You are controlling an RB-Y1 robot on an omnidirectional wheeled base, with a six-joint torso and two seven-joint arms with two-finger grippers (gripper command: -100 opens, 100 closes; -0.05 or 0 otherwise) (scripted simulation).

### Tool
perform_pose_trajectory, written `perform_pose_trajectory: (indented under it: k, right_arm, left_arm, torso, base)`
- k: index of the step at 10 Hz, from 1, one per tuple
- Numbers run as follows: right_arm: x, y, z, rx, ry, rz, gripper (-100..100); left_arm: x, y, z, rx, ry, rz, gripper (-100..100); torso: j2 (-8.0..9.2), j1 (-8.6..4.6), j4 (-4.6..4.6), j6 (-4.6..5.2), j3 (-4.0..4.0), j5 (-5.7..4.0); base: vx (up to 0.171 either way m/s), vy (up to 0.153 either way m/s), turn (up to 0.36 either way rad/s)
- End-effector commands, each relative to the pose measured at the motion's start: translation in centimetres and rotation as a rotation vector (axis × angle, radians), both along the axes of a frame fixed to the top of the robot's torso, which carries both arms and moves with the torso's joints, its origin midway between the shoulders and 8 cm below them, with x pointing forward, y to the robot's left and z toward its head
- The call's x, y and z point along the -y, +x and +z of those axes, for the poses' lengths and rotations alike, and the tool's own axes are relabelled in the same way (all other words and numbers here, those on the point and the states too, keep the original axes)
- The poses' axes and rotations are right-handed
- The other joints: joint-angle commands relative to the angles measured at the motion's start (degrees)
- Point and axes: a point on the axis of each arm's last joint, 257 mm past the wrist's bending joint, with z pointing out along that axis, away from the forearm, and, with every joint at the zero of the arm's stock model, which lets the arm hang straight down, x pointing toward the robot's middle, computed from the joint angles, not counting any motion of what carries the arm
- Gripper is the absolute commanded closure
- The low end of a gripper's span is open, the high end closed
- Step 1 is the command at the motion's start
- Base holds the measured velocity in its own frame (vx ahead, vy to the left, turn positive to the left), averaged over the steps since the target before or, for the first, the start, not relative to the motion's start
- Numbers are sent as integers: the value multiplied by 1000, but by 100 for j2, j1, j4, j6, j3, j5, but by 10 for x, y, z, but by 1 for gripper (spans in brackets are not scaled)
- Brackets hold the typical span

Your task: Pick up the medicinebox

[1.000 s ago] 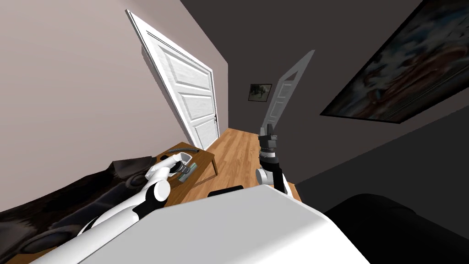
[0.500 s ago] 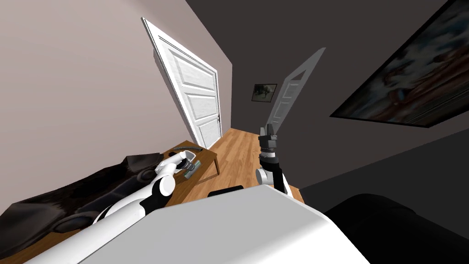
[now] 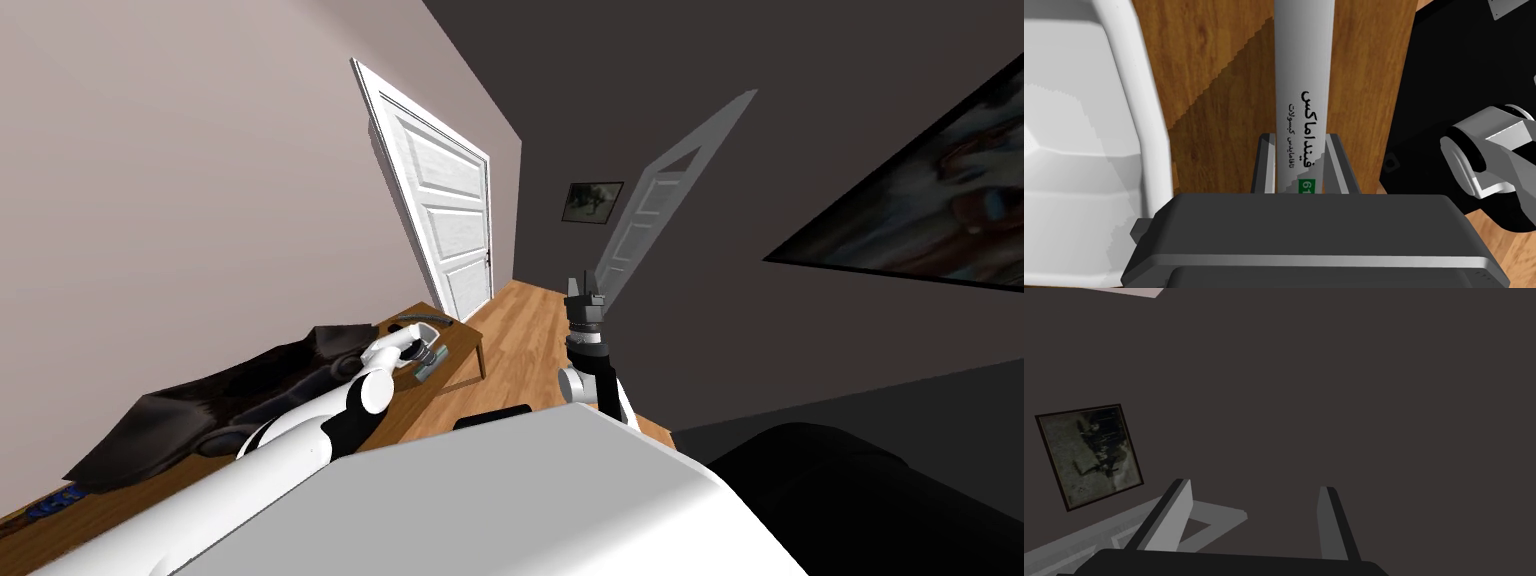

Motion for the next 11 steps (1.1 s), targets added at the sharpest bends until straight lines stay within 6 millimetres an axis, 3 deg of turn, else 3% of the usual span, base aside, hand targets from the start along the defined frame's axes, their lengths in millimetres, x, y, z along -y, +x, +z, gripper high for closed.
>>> perform_pose_trajectory:
  k: [1,2,4,5,6,7,8,10,11]
  right_arm:
    - [0,0,0,0,0,0,0]
    - [0,0,0,0,0,0,0]
    - [0,0,0,0,0,0,0]
    - [0,0,0,0,0,0,0]
    - [0,0,0,0,0,0,0]
    - [0,0,0,0,0,0,0]
    - [0,0,0,0,0,0,0]
    - [0,0,0,0,0,0,0]
    - [0,0,0,0,0,0,0]
  left_arm:
    - [20,15,7,15,11,-40,100]
    - [41,16,3,-3,14,-77,100]
    - [45,20,7,2,11,-83,100]
    - [66,28,13,5,22,-124,100]
    - [51,46,27,63,45,-104,100]
    - [57,50,31,66,41,-114,100]
    - [65,30,14,11,23,-123,100]
    - [61,41,23,40,32,-118,100]
    - [65,30,14,10,23,-123,100]
  torso:
    - [0,0,0,0,0,0]
    - [0,4,1,-6,1,-2]
    - [3,4,7,1,5,-3]
    - [5,-5,7,3,6,-5]
    - [10,-4,9,-6,9,-7]
    - [9,-3,16,-5,13,-13]
    - [9,-11,16,1,13,-11]
    - [16,-17,11,-4,13,-11]
    - [17,-17,16,-3,16,-13]
  base:
    - [1,30,268]
    - [1,44,414]
    - [5,25,35]
    - [5,29,249]
    - [0,13,142]
    - [2,9,-4]
    - [9,7,-31]
    - [-3,-3,5]
    - [0,0,0]
